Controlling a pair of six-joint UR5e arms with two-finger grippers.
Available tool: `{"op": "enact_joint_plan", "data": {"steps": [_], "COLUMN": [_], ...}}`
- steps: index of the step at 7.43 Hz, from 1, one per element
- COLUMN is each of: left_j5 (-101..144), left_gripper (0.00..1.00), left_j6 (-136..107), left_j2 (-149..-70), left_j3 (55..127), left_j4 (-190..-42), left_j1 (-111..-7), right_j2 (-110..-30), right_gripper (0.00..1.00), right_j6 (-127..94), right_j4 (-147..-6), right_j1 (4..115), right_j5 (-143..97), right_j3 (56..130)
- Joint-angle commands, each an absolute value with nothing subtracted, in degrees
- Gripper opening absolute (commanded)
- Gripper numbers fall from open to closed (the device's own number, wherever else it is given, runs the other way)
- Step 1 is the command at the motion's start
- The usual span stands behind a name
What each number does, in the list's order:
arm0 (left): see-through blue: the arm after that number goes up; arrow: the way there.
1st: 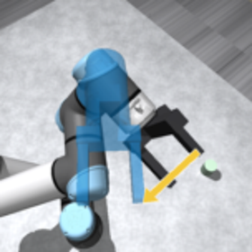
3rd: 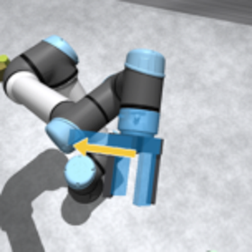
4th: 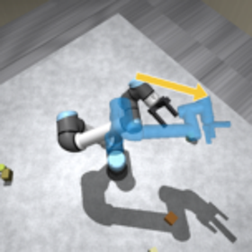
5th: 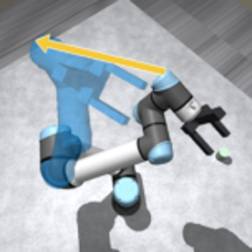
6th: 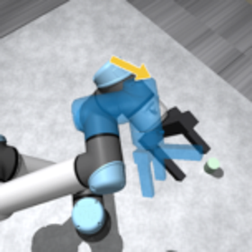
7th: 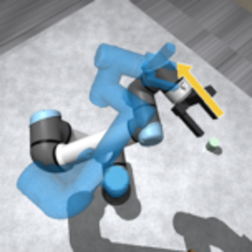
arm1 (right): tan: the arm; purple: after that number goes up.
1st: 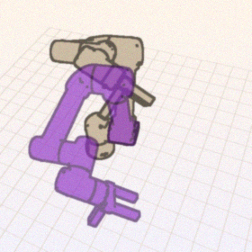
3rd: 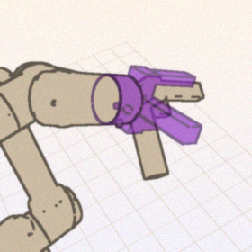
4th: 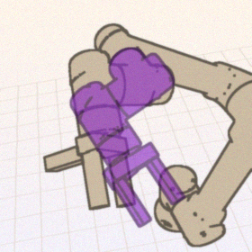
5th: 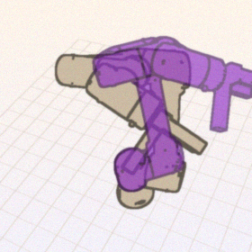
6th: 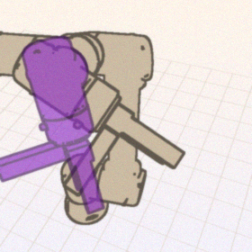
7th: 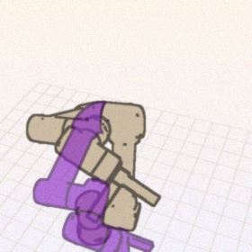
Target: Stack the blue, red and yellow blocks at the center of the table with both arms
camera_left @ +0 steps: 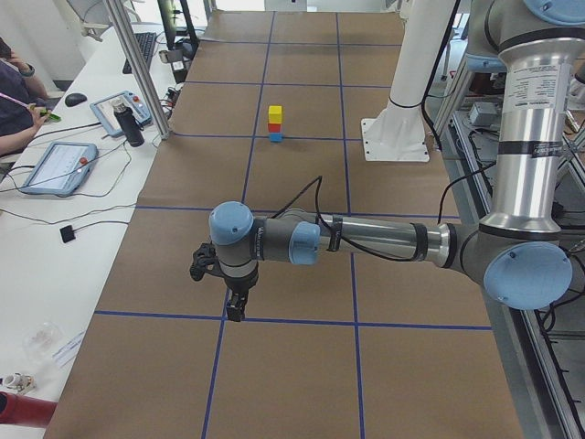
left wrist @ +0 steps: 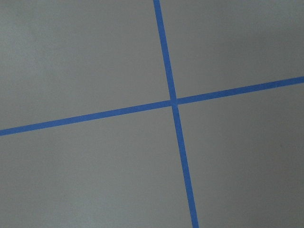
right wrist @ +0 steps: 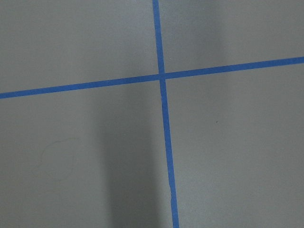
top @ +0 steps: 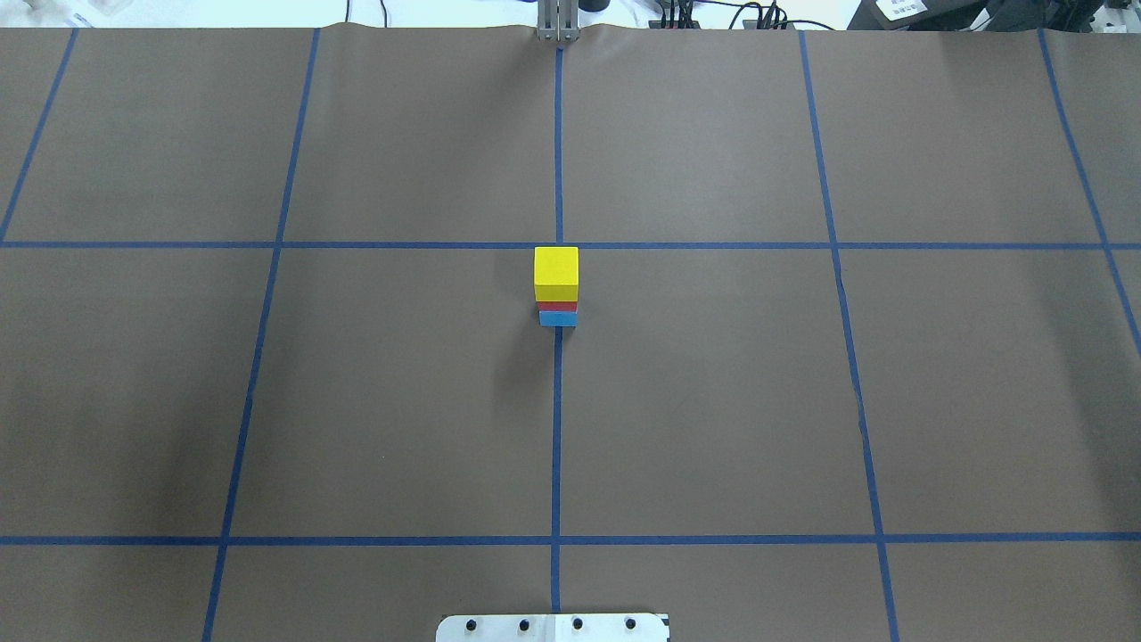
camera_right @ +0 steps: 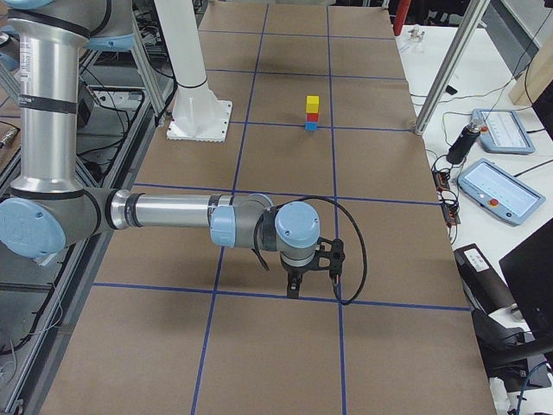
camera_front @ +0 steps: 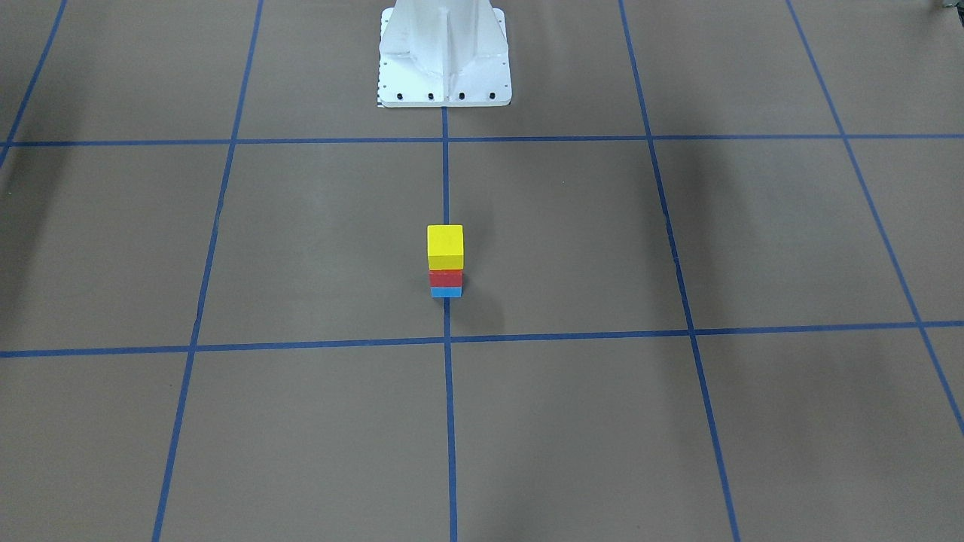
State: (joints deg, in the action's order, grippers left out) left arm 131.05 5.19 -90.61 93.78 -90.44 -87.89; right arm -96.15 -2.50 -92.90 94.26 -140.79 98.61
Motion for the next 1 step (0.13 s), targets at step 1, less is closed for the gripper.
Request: {"op": "enact_joint_plan", "data": {"steps": [1], "left_j5": [131.0], "left_gripper": [1.00], "left_j6": [5.2], "left_j2": [-90.6], "left_j3": [93.8], "left_j4": [-90.4], "left_j1": [-87.9], "right_j2": [-95.9], "right_gripper": [0.99], "right_j6": [-2.5], "right_j4": [-92.9], "right_j1": [94.2], "right_j5": [-140.7], "right_j3": [98.5]}}
